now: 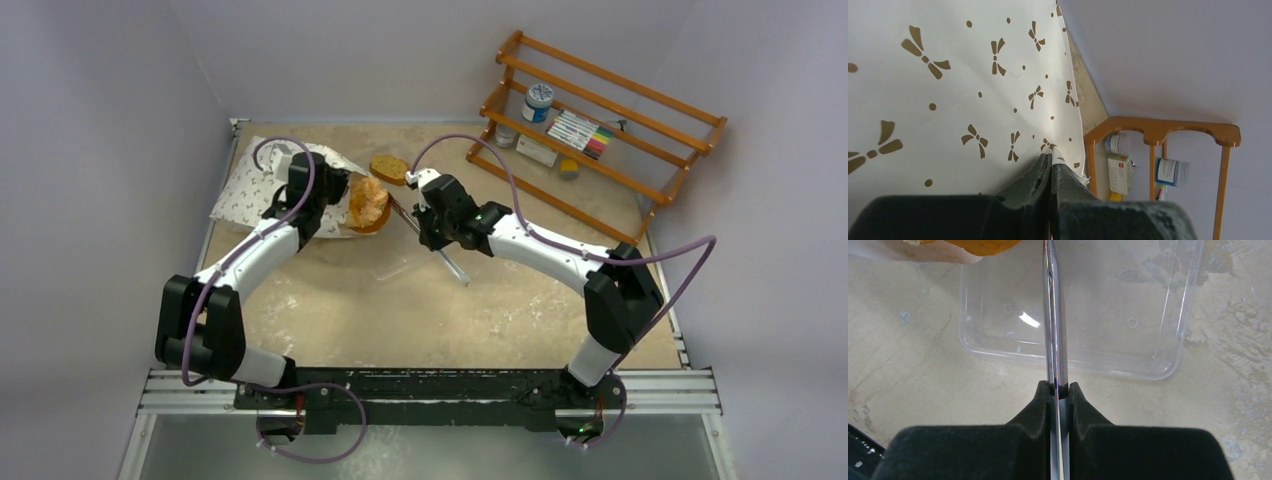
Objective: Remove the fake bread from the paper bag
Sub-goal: Take out the fake bread from the paper bag.
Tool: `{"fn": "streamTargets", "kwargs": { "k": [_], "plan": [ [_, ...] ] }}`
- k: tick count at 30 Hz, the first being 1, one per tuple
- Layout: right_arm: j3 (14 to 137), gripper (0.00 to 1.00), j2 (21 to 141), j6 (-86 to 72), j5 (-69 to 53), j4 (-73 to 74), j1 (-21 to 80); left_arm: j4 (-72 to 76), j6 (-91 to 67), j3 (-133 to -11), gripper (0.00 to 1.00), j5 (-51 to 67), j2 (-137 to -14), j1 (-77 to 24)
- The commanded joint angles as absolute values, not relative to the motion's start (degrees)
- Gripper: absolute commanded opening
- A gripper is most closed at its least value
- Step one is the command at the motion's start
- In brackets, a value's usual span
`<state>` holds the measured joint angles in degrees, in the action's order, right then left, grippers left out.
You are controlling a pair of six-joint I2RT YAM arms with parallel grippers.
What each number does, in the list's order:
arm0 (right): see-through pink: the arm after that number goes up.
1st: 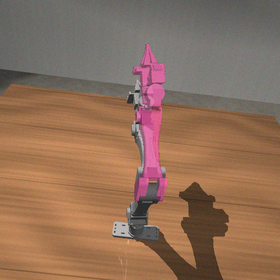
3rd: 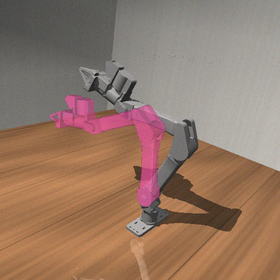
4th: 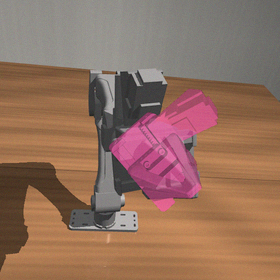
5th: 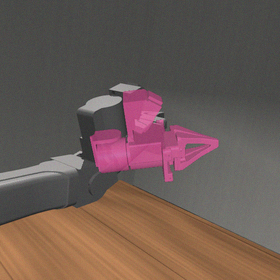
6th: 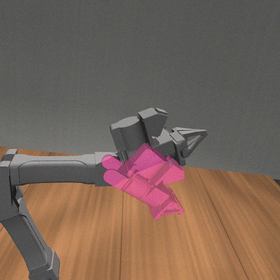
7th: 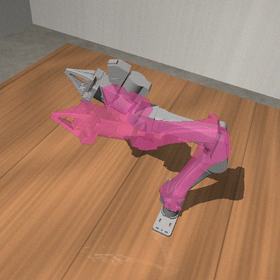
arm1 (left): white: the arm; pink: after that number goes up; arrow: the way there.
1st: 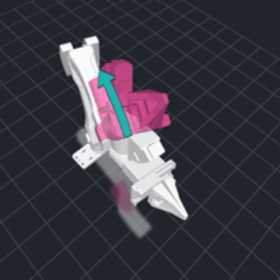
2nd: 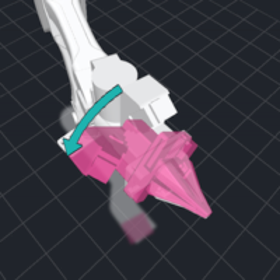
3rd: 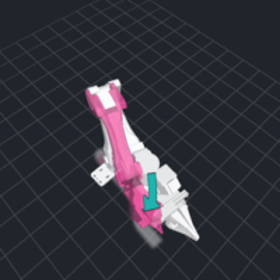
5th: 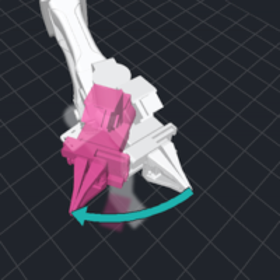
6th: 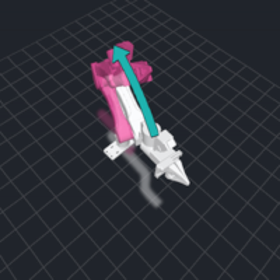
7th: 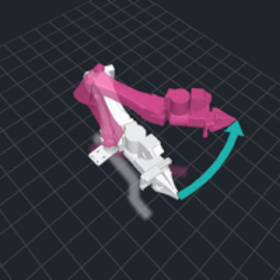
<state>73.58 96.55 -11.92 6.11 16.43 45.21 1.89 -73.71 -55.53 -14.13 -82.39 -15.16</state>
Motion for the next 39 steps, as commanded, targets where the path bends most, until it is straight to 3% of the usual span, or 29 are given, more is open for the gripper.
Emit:
{"fn": "streamTargets", "kwargs": {
  "k": [1, 39],
  "plan": [
    [72.16, 0.0, 91.69, -14.45, 11.45, 15.67, 41.82, 2.29, -71.38, -57.69, 0.0, -17.81, -82.37, -14.59],
    [66.36, 0.0, 82.83, -16.93, 12.22, 17.25, 40.5, 3.22, -68.14, -60.31, 0.0, -19.02, -91.74, -18.49]
  ]
}}
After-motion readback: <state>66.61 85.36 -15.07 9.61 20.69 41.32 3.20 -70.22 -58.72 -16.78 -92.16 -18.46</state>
